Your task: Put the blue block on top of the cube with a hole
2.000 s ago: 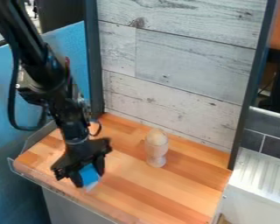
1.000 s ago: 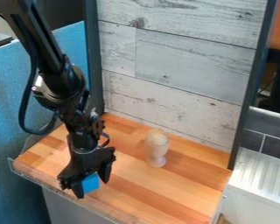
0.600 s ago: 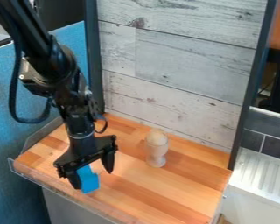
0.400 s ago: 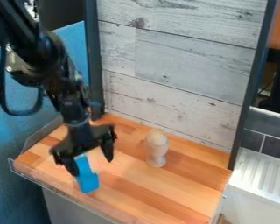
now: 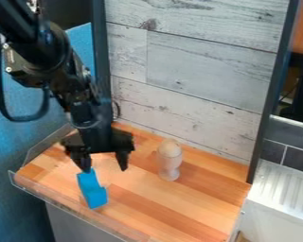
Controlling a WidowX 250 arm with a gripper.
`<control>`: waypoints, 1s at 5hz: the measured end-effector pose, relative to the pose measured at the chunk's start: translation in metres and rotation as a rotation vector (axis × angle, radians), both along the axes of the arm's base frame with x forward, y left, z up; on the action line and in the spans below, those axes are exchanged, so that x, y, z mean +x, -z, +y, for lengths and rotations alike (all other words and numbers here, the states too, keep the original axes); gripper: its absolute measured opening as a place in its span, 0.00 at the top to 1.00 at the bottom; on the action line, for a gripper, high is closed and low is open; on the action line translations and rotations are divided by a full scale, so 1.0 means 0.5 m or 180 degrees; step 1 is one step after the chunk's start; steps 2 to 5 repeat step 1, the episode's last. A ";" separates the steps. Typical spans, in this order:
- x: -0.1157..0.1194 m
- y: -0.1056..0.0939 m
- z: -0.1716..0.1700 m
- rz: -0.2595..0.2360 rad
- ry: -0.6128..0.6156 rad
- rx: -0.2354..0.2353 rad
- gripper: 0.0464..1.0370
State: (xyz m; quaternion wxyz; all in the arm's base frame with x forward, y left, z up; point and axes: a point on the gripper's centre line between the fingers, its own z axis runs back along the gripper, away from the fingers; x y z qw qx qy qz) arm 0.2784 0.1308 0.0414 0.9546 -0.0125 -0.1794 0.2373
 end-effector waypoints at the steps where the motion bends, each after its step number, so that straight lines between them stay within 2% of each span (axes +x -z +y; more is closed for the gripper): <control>1: -0.002 -0.047 -0.026 -0.0157 0.0654 0.0172 0.04; 5: -0.002 -0.047 -0.026 -0.0157 0.0654 0.0172 0.04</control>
